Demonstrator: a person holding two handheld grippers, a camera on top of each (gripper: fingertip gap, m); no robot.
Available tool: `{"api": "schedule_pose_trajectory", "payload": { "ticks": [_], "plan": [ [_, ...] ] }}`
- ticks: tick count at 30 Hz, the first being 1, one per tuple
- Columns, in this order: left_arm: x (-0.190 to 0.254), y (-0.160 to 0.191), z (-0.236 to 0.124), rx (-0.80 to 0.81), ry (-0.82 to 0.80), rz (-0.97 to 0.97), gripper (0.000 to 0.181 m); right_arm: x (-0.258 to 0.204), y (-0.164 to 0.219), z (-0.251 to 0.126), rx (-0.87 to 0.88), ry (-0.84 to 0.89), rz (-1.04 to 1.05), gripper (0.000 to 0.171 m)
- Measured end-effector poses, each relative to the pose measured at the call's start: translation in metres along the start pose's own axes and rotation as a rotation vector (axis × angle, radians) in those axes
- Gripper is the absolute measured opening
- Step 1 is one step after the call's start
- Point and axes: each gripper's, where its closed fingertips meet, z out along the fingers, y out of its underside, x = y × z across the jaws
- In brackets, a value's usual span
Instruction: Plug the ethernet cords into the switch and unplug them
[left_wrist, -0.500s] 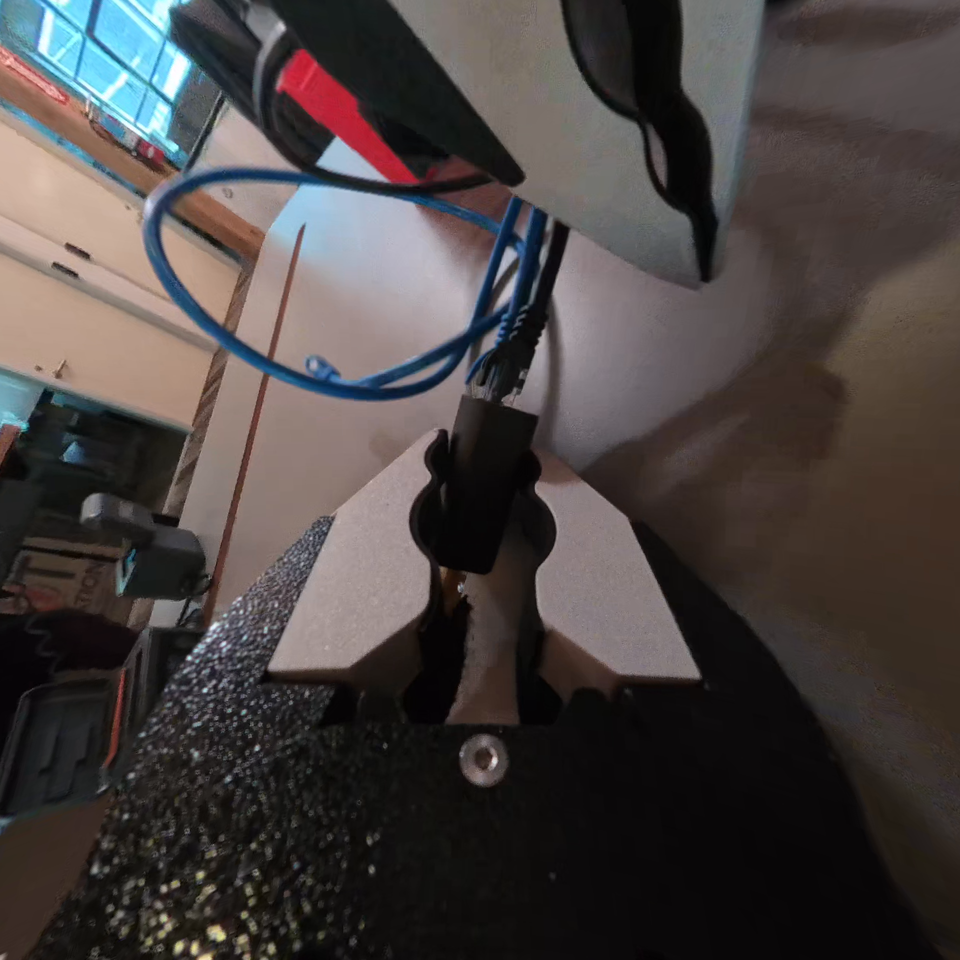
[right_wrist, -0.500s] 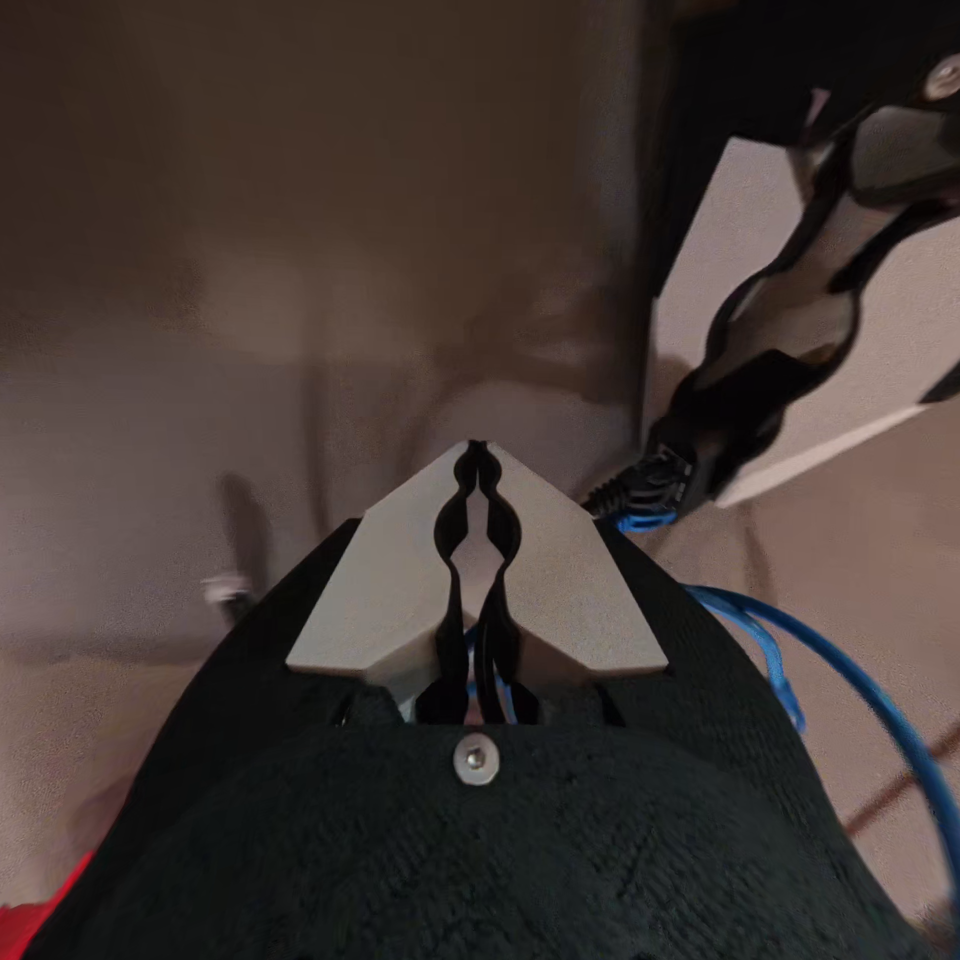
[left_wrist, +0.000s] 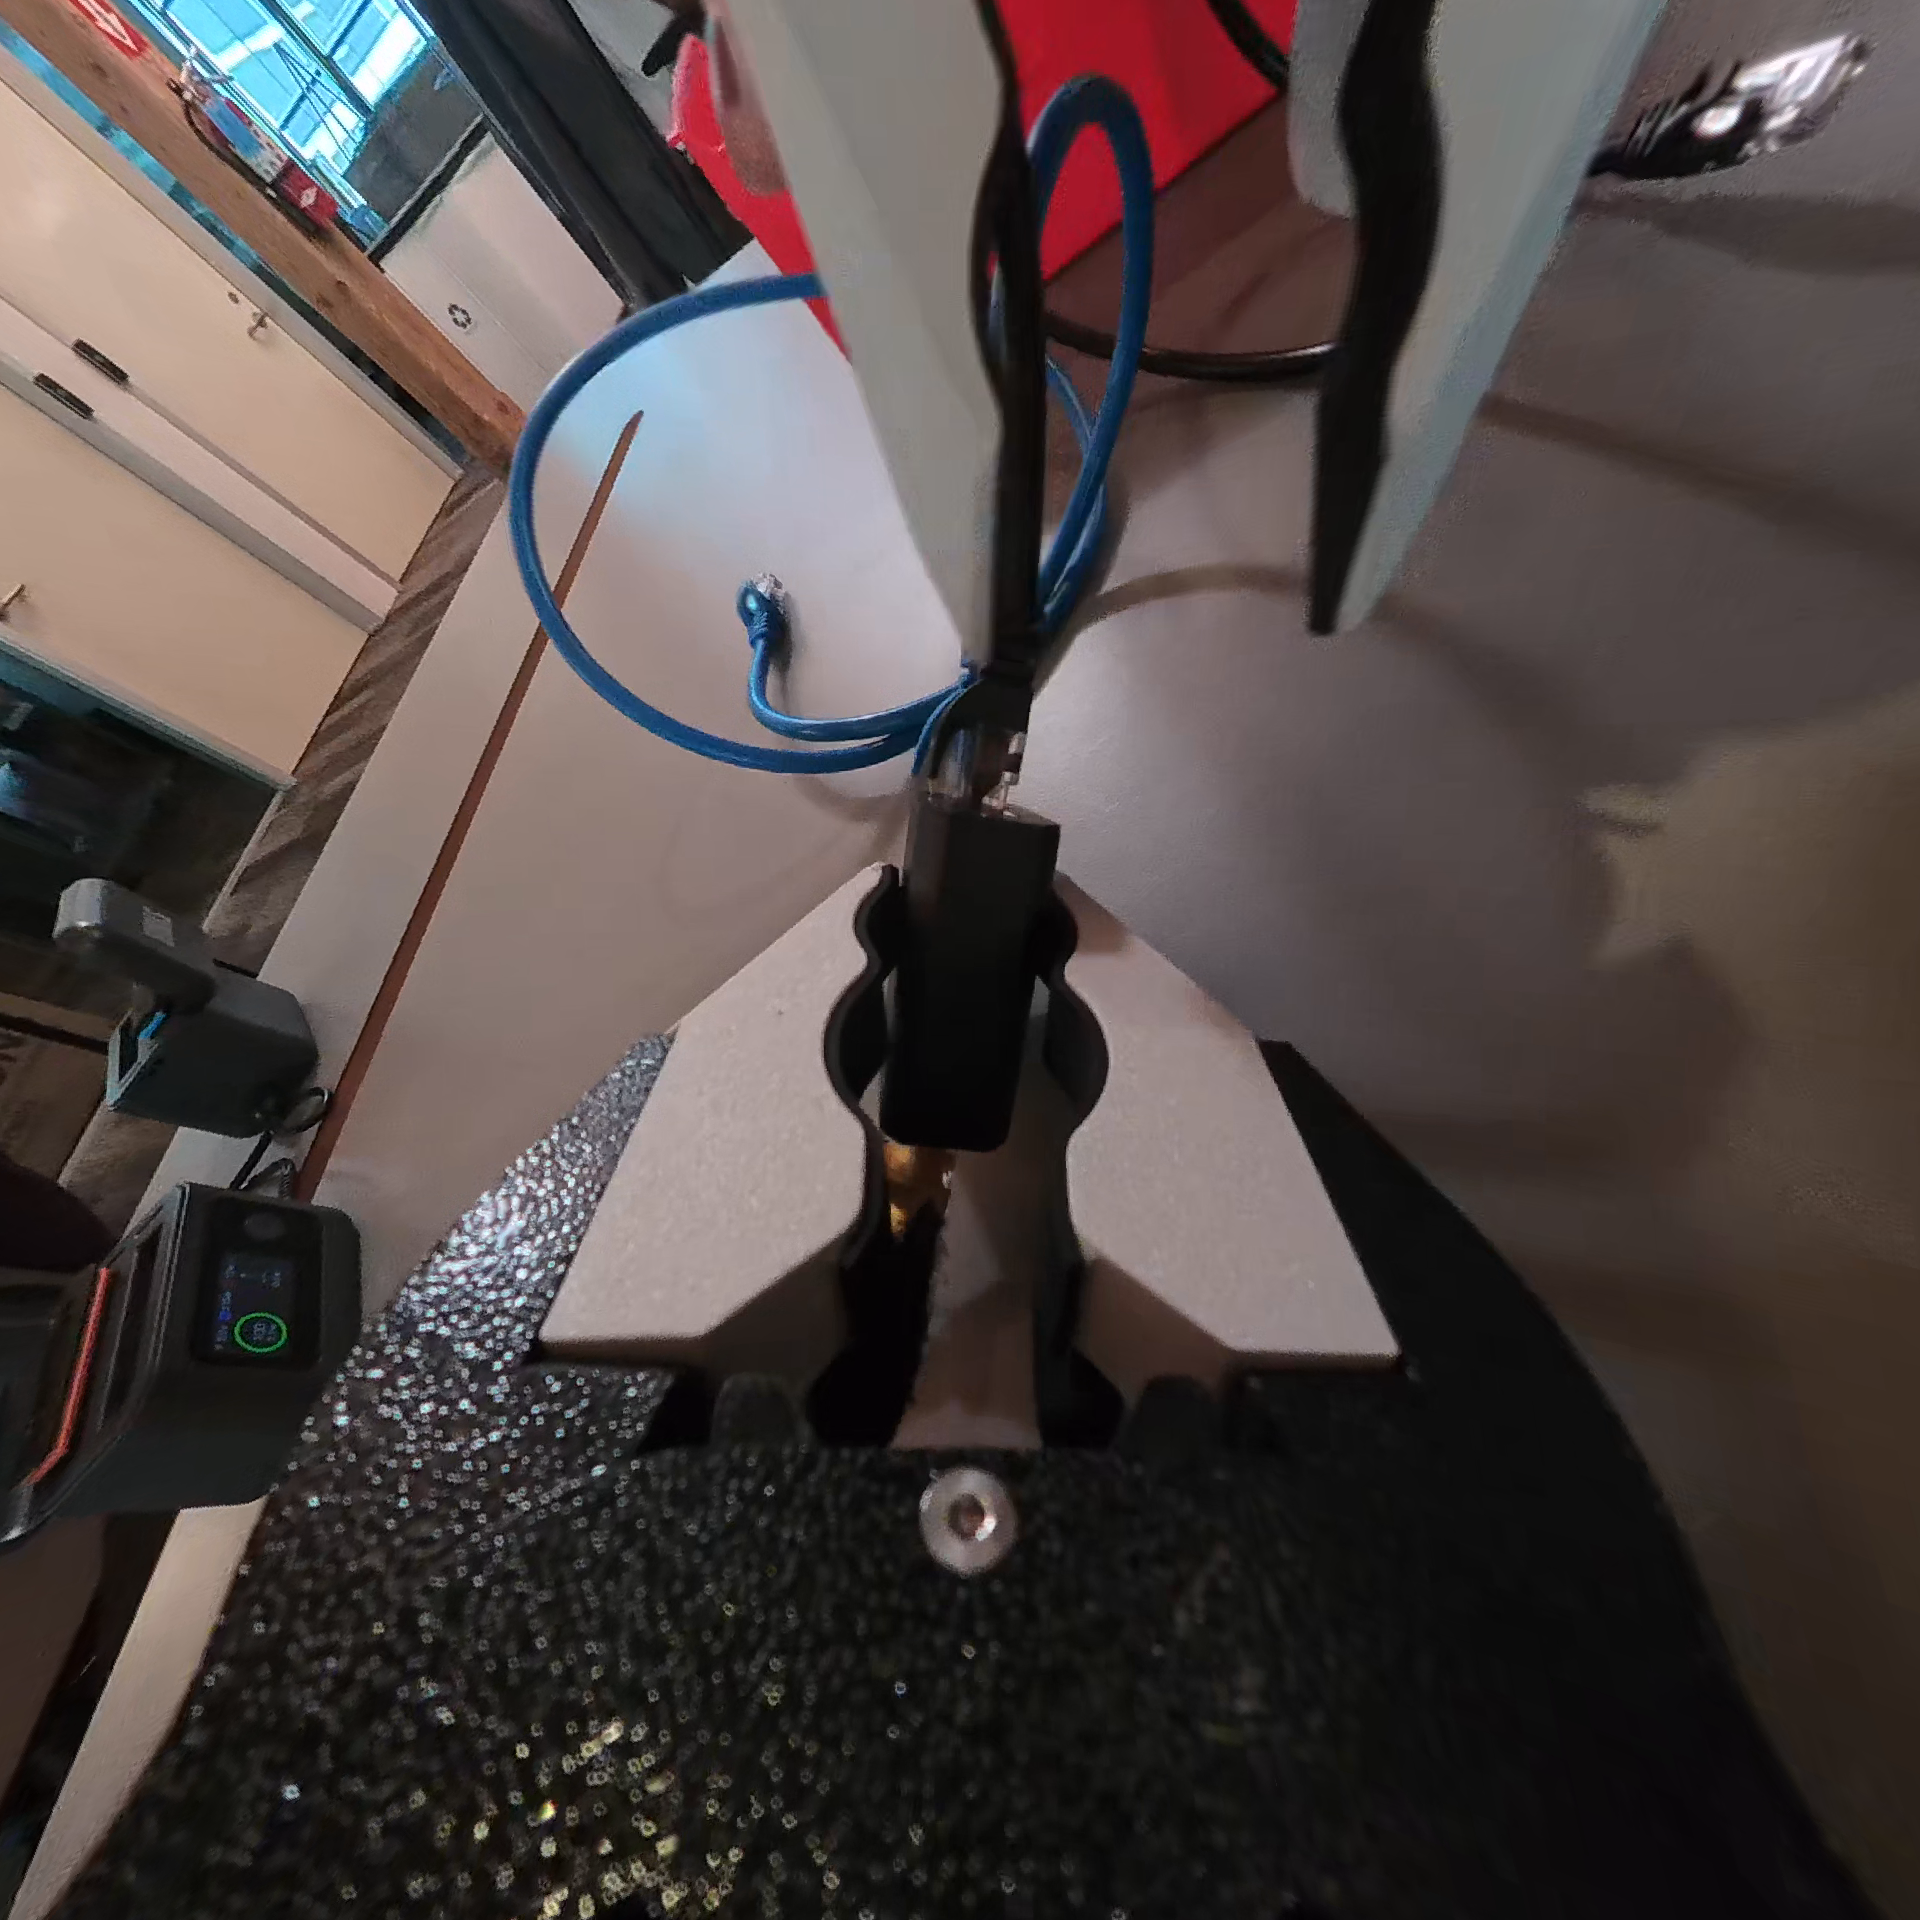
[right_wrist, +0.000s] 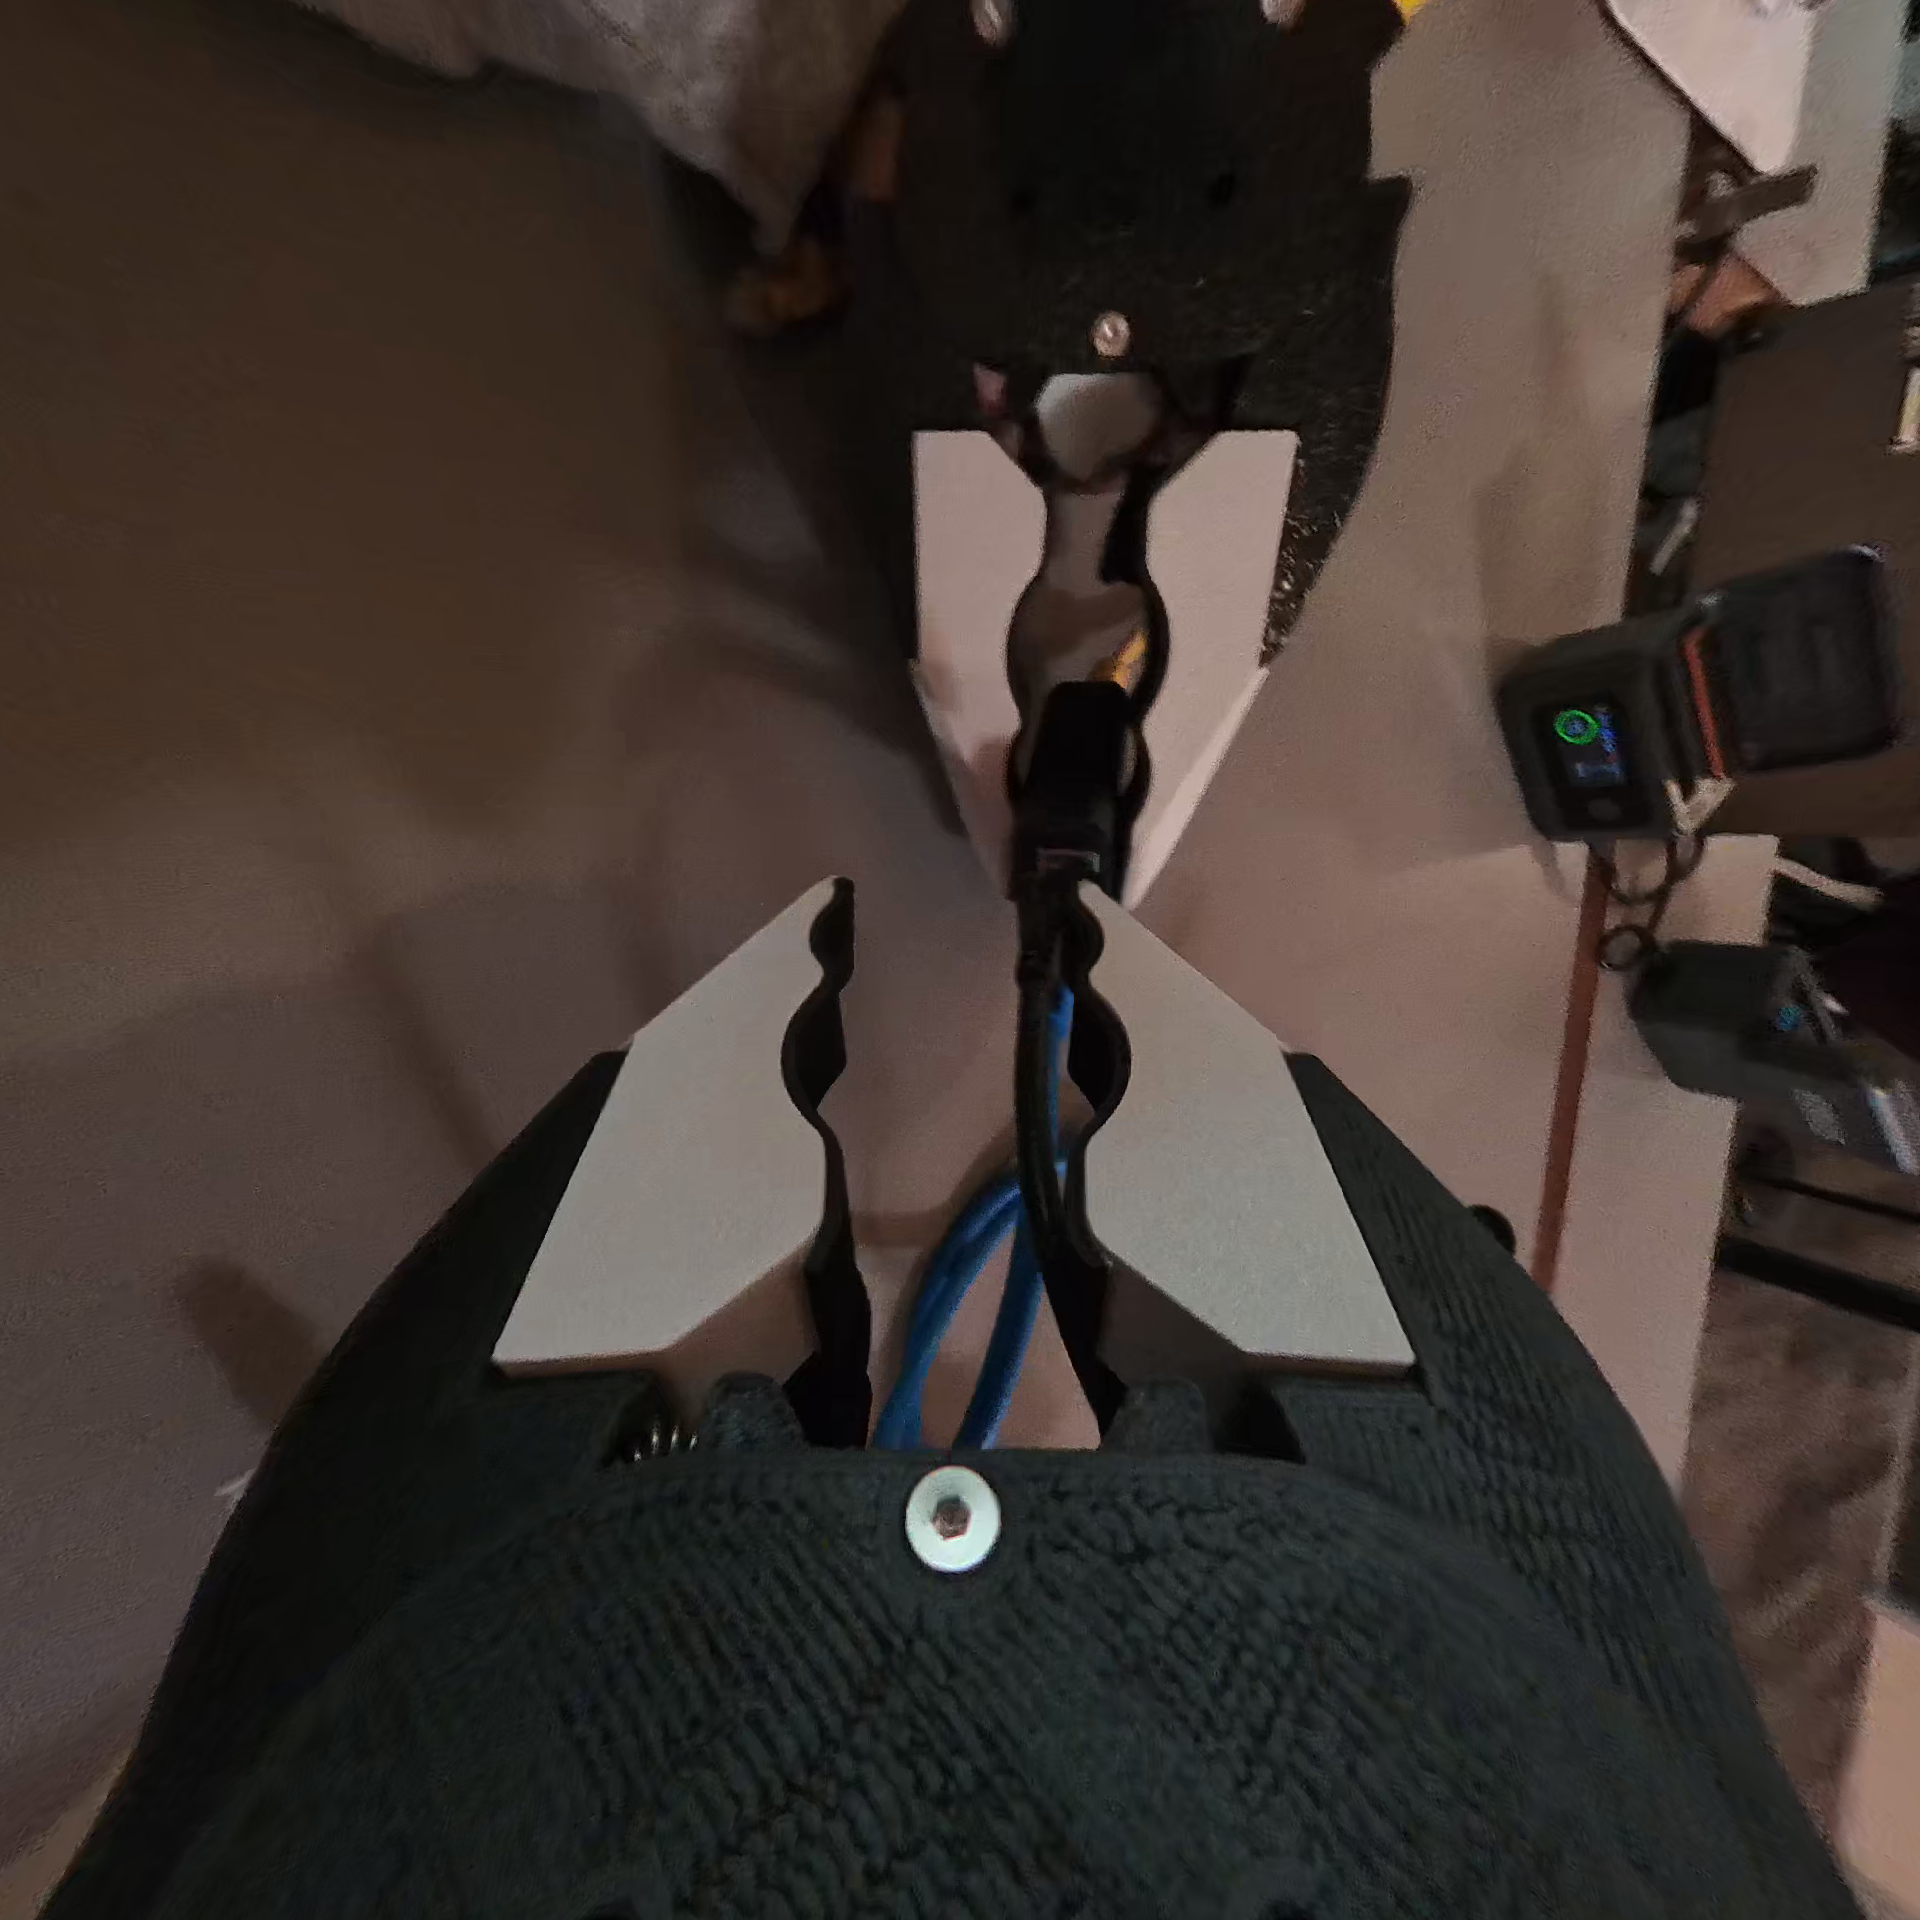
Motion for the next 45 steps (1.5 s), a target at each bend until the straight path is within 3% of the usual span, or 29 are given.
{"api": "schedule_pose_trajectory", "payload": {
  "ticks": [1, 3, 7, 23, 33, 40, 45],
  "plan": [
    [0.0, 0.0, 0.0, 0.0, 0.0, -0.003, 0.023, 0.007, 0.006, 0.003, -0.045, 0.05, -0.012, 0.04],
    [0.0, 0.0, 0.0, 0.002, 0.003, -0.008, 0.023, 0.017, 0.018, 0.011, -0.135, 0.123, -0.051, 0.039],
    [0.0, -0.001, 0.0, 0.007, 0.012, -0.007, 0.023, 0.022, 0.01, 0.02, -0.107, 0.157, -0.071, 0.015],
    [-0.001, -0.002, -0.001, 0.007, 0.019, -0.026, 0.023, 0.021, 0.011, 0.018, -0.085, 0.166, -0.027, 0.013],
    [0.008, -0.007, -0.005, 0.013, 0.054, 0.057, 0.022, 0.007, 0.007, 0.014, -0.082, -0.145, -0.067, 0.012],
    [0.012, -0.036, -0.013, 0.183, 0.119, -0.053, 0.021, 0.006, -0.001, -0.014, 0.017, -0.313, 0.029, 0.012],
    [0.019, -0.066, -0.027, 0.345, 0.25, -0.196, 0.021, 0.001, -0.012, -0.04, 0.116, -0.451, 0.166, 0.012]
  ]
}}
